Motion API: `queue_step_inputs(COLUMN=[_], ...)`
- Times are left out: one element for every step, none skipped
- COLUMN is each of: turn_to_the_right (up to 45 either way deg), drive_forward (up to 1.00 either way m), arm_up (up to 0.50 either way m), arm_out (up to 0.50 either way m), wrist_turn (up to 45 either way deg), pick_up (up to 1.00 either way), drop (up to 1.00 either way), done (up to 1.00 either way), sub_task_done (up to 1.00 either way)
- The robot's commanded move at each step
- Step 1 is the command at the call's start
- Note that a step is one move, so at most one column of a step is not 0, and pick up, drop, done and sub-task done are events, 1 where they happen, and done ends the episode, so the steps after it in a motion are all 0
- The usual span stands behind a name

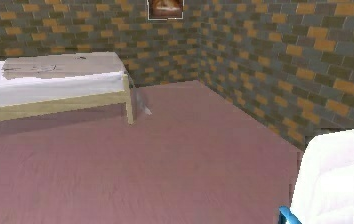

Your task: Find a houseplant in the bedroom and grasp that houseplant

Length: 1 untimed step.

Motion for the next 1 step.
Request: queue_step_inputs(turn_to_the_right=[0.0], drive_forward=[0.00], arm_up=[0.10], arm_out=[0.00], wrist_turn=[0.0], pick_up=[0.00], drop=[0.00], done=[0.00], sub_task_done=[0.00])
